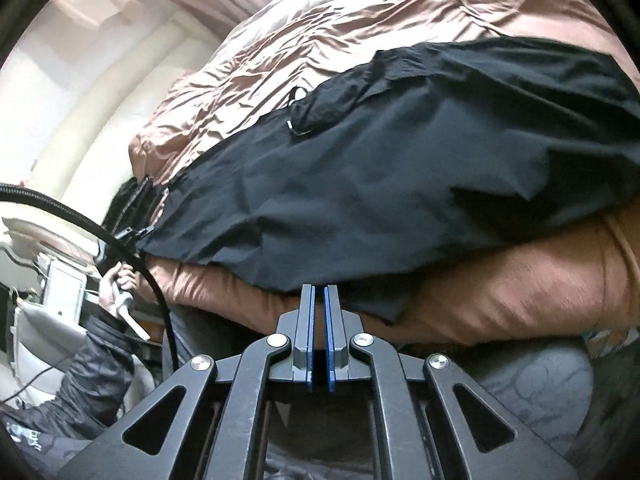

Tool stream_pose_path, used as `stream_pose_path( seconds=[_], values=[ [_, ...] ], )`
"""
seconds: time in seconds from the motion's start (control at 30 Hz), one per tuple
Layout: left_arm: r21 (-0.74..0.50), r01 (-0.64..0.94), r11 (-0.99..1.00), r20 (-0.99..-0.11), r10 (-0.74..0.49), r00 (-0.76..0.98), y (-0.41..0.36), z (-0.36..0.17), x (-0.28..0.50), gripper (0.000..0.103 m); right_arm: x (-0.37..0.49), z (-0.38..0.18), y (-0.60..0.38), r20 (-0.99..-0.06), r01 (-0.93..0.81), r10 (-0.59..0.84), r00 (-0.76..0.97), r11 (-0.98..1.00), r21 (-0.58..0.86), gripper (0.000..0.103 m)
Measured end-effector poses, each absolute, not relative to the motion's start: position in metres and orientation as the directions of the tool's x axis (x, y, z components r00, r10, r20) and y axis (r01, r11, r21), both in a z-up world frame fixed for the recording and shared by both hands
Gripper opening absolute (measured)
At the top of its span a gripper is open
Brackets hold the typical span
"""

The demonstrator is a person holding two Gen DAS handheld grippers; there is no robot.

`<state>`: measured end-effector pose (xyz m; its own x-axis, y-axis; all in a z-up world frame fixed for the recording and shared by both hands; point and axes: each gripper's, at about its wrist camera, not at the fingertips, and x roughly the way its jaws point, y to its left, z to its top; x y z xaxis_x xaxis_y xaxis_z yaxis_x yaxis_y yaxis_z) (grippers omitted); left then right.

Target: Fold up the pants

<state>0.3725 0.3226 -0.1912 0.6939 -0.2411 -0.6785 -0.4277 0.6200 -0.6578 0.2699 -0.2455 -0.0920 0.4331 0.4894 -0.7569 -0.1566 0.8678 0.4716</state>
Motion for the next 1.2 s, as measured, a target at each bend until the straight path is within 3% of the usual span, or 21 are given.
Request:
stream_pose_path(
  seconds=[0.17, 0.67, 1.07, 1.2],
  values=[
    [-0.656, -0.409, 0.634, -0.662, -0.223, 0.716, 0.329, -0.182, 0.366, 0.005, 0.295, -0.098, -0.217, -0.778, -0.187, 0.46, 0.427, 0.887, 0.422, 0.003],
    [-0.664, -0.425, 0.615, -0.673, -0.246, 0.697, 0.329, -0.185, 0.372, 0.005, 0.399, -0.134, -0.113, -0.883, -0.231, 0.32, 0.343, 0.94, 0.251, 0.002],
    [-0.701, -0.427, 0.572, -0.666, -0.31, 0.678, 0.317, -0.202, 0.365, 0.031, 0.469, -0.161, -0.076, -0.914, -0.185, 0.227, 0.335, 0.968, 0.172, 0.002],
    [-0.711, -0.421, 0.562, -0.655, -0.315, 0.687, 0.313, -0.201, 0.359, 0.033, 0.484, -0.164, -0.074, -0.916, -0.143, 0.194, 0.351, 0.978, 0.153, 0.001]
  ],
)
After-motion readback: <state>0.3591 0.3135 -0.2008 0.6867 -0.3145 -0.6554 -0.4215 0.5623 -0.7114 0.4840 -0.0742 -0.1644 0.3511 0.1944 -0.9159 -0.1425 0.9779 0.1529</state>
